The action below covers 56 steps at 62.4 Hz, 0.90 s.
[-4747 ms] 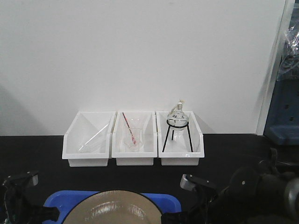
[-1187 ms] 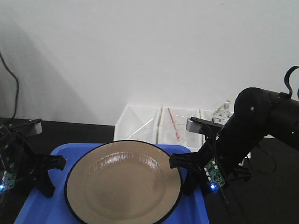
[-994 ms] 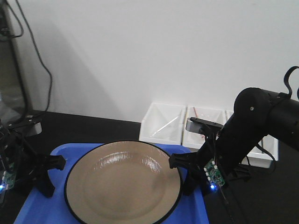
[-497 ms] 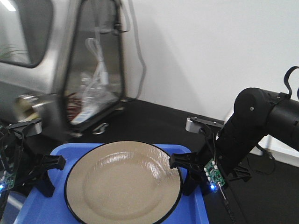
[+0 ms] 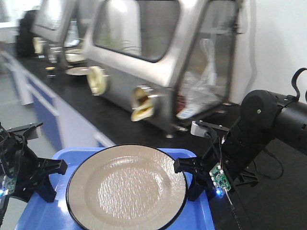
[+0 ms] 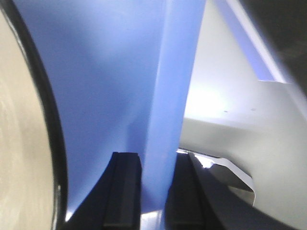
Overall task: Place disk in tray to left cabinet
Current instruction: 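Hold the tray with both grippers while the base turns away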
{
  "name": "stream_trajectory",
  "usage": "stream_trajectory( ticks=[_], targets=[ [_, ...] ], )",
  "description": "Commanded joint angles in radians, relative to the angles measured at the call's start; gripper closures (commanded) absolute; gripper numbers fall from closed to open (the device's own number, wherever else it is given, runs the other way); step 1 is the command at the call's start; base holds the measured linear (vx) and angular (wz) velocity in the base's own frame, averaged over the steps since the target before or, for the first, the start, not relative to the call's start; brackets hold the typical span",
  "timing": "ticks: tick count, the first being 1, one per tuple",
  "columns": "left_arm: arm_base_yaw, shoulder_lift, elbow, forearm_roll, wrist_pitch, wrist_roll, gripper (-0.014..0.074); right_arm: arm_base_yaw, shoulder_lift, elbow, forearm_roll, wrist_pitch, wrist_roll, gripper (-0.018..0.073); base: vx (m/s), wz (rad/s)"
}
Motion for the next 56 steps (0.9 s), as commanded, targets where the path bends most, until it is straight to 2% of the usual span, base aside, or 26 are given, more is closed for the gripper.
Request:
stream_trajectory(
  ticks=[1, 27, 56],
  targets=[
    [-0.006, -0.053, -0.038, -0.053, -0.005, -0.001, 0.0596, 0.002, -0.060, -0.039, 0.045, -0.009, -0.022, 0.0560, -0.05, 0.85],
    [-0.006, -0.053, -0.038, -0.053, -0.005, -0.001, 0.0596, 0.002, -0.060, -0.039, 0.045, 0.018, -0.022, 0.0560, 0.04, 0.77],
    [-0.006, -0.053, -0.038, -0.053, -0.005, -0.001, 0.0596, 0.002, -0.060, -0.039, 0.044, 0.018, -0.022, 0.0560, 0.22, 0.55]
  ],
)
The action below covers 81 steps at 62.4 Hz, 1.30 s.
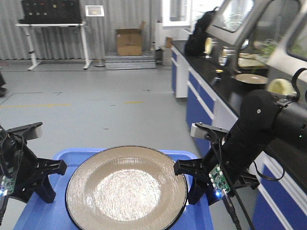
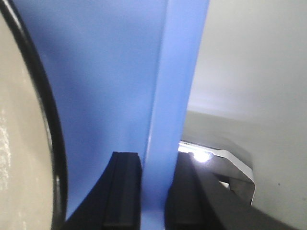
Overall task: Place disk in tray to left cabinet
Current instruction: 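Hold the tray with both grippers while the base turns away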
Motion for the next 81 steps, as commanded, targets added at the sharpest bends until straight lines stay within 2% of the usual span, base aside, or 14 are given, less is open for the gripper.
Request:
stream_trajectory(
  ticks=[1, 38, 81],
  targets=[
    [-0.006, -0.050, -0.038, -0.053, -0.014, -0.001, 0.0596, 0.002, -0.060, -0.039, 0.038, -0.009, -0.023, 0.0560, 0.30, 0.45],
    [-0.006, -0.050, -0.038, -0.053, -0.014, -0.001, 0.0596, 0.002, -0.060, -0.039, 0.040, -0.009, -0.023, 0.0560, 0.42, 0.29],
    [-0.006, -0.050, -0.038, -0.053, -0.014, -0.001, 0.0596, 0.003, -0.060, -0.039, 0.045, -0.010, -0.023, 0.0560, 0.58, 0.04]
  ],
)
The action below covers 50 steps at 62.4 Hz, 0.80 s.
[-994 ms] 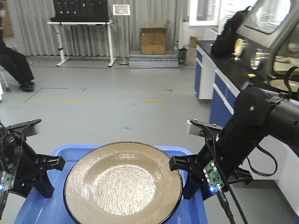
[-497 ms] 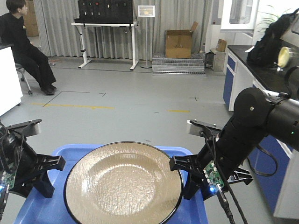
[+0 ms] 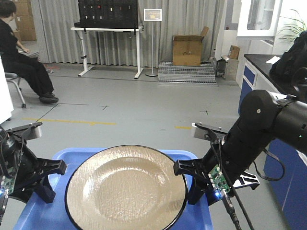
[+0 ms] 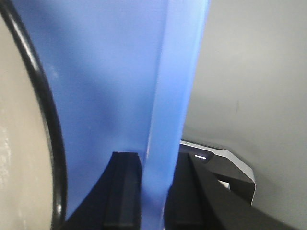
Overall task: Place disk in tray to left cabinet
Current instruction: 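Hold the tray with both grippers while the base turns away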
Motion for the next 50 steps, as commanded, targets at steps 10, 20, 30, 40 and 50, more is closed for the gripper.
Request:
stream_trajectory(
  ticks=[10, 20, 30, 40, 50],
  targets=[
    [-0.005, -0.049, -0.038, -0.055, -0.014, -0.001, 0.0596, 0.003, -0.058, -0.039, 0.056, -0.012, -0.023, 0.0560, 0.62, -0.12],
    [-0.005, -0.049, -0.038, -0.054, -0.014, -0.001, 0.0596, 0.003, -0.058, -0.039, 0.057, -0.012, -0.023, 0.0560, 0.64, -0.15],
    [-0.005, -0.049, -0.038, -0.054, -0.014, -0.001, 0.0596, 0.003, -0.058, -0.039, 0.056, -0.012, -0.023, 0.0560, 0.65, -0.12],
    [-0.005, -0.049, -0.038, -0.054, -0.014, -0.001, 0.0596, 0.003, -0.058, -0.039, 0.056, -0.014, -0.023, 0.0560, 0.66, -0.05],
    [-0.005, -0.049, -0.038, -0.054, -0.014, -0.001, 0.0596, 0.003, -0.058, -0.039, 0.057, -0.012, -0.023, 0.0560, 0.67, 0.00]
  ],
)
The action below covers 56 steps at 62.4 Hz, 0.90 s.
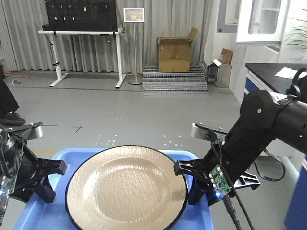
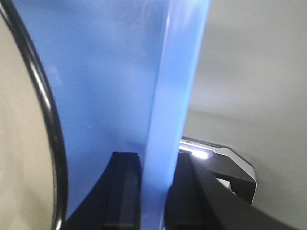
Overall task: Place disk in tray to left cabinet
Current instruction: 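Hold the tray with both grippers while the base turns away, then hold the tray with both grippers while driving to the open cabinet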
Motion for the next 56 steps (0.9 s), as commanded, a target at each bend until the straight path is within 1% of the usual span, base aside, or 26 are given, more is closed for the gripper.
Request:
stream_trajectory(
  ticks=[1, 31, 56],
  targets=[
    [-0.005, -0.049, -0.038, -0.055, -0.013, -0.001, 0.0596, 0.003, -0.058, -0.039, 0.050, -0.017, -0.023, 0.0560, 0.68, 0.03],
    [-0.005, -0.049, -0.038, -0.055, -0.013, -0.001, 0.0596, 0.002, -0.058, -0.039, 0.049, -0.017, -0.023, 0.0560, 0.69, 0.04],
    [-0.003, -0.049, -0.038, -0.053, -0.014, -0.001, 0.0596, 0.003, -0.058, -0.039, 0.053, -0.016, -0.023, 0.0560, 0.70, -0.05]
  ],
)
